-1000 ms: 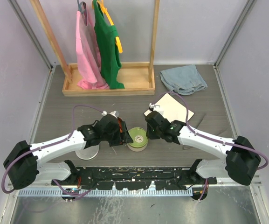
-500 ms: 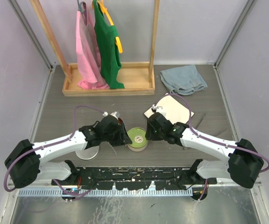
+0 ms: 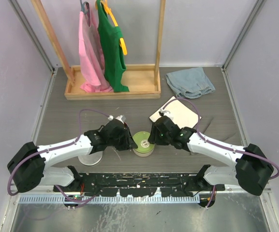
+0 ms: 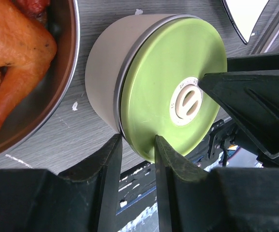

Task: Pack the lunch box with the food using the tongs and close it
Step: Close the box lid on the packing box.

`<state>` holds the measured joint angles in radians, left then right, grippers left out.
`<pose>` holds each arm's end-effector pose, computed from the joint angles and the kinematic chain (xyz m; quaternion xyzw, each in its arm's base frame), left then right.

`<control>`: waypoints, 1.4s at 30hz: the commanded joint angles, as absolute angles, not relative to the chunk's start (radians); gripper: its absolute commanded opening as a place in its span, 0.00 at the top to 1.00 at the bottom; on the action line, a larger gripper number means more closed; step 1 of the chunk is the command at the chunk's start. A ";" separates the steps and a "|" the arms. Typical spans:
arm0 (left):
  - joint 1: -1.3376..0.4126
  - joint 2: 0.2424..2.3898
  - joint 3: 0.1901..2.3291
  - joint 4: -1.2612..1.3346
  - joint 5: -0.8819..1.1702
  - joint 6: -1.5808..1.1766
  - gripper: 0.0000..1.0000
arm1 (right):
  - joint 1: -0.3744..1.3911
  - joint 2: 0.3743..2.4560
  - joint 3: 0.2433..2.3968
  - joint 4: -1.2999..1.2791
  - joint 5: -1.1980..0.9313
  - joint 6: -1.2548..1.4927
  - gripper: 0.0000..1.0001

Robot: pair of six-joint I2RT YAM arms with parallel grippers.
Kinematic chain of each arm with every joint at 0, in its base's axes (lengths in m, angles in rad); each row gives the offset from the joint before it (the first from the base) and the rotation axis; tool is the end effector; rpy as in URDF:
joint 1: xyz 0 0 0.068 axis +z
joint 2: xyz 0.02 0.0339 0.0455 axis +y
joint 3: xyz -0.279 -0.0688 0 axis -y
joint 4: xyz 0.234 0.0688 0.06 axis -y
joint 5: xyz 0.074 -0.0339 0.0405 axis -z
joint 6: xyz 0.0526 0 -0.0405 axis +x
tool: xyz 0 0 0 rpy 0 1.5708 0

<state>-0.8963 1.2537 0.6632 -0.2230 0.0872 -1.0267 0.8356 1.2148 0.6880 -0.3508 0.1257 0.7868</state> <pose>0.1511 -0.1963 0.2063 -0.0444 0.9274 -0.3260 0.1781 0.1631 0.1705 0.2122 -0.0016 0.9389 0.2052 0.2763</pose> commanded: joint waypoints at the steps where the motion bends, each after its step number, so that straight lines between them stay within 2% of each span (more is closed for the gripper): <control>1: -0.904 1.324 0.655 -0.207 0.057 -0.988 0.66 | 0.818 1.208 0.667 -0.337 0.149 0.832 0.49; 5: -0.908 1.347 0.647 -0.207 0.044 -0.985 0.62 | 0.807 1.229 0.649 -0.349 0.179 0.840 0.49; 10: -0.912 1.368 0.632 -0.206 0.045 -0.981 0.62 | 0.805 1.234 0.611 -0.347 0.177 0.842 0.49; 14: -0.922 1.388 0.619 -0.207 0.046 -0.969 0.63 | 0.805 1.205 0.552 -0.343 0.187 0.874 0.53; 18: -0.945 1.397 0.604 -0.207 0.045 -0.954 0.64 | 0.804 1.135 0.459 -0.308 0.163 0.908 0.58; 27: -1.032 1.426 0.584 -0.205 0.028 -0.953 0.70 | 0.804 0.910 0.253 -0.216 0.097 1.006 0.59; 30: -1.052 1.430 0.578 -0.203 0.024 -0.961 0.69 | 0.804 0.861 0.219 -0.186 0.044 1.001 0.56; 32: -1.060 1.426 0.580 -0.202 0.023 -0.972 0.65 | 0.804 0.837 0.219 -0.185 0.006 0.991 0.53; 38: -1.060 1.408 0.576 -0.189 0.012 -1.001 0.64 | 0.804 0.744 0.233 -0.178 -0.095 0.984 0.44; 42: -1.060 1.399 0.565 -0.182 0.002 -1.013 0.63 | 0.804 0.703 0.212 -0.180 -0.116 1.007 0.42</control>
<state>-1.0317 1.3453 0.6312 -0.0261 -0.0036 -1.0348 0.7818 0.7292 0.2420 -0.1257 0.0589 0.9993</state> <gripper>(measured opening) 0.366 0.568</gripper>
